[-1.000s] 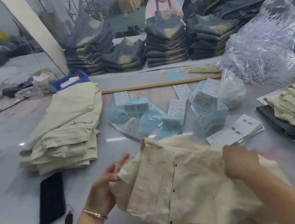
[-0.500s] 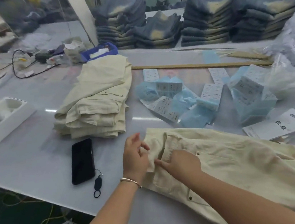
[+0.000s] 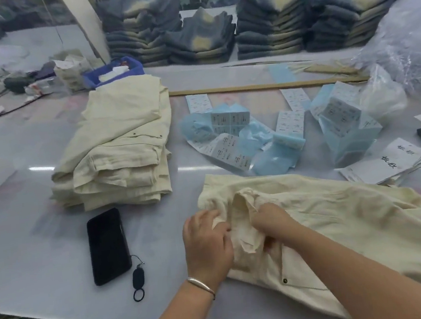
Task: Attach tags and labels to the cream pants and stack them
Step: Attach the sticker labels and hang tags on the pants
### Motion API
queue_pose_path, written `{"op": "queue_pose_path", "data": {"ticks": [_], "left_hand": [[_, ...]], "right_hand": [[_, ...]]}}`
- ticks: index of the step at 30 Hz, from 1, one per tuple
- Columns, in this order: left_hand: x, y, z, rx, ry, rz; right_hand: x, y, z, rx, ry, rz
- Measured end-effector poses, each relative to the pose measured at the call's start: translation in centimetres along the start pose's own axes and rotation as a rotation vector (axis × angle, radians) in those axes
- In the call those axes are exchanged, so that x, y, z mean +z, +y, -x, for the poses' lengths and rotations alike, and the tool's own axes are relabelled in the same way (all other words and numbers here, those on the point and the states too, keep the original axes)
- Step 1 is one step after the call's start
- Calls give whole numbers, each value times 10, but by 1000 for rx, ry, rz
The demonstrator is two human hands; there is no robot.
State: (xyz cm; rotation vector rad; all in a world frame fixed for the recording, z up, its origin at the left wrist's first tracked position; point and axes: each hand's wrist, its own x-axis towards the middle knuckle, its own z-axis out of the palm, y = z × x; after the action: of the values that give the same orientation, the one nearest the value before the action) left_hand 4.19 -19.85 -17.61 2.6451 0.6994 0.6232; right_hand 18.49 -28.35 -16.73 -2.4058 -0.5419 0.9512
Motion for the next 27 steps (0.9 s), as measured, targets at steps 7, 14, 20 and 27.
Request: {"op": "queue_pose_path", "data": {"ticks": [7, 14, 20, 27], "left_hand": [[10, 16, 3, -161, -222, 524], [18, 18, 1, -412, -330, 537], [26, 27, -2, -364, -405, 745], [33, 28, 2, -361, -374, 751]], "right_hand": [[-6, 45, 21, -74, -34, -575], [1, 58, 26, -228, -15, -604], [26, 59, 32, -329, 552, -245], [20, 72, 27, -490, 555, -185]]}}
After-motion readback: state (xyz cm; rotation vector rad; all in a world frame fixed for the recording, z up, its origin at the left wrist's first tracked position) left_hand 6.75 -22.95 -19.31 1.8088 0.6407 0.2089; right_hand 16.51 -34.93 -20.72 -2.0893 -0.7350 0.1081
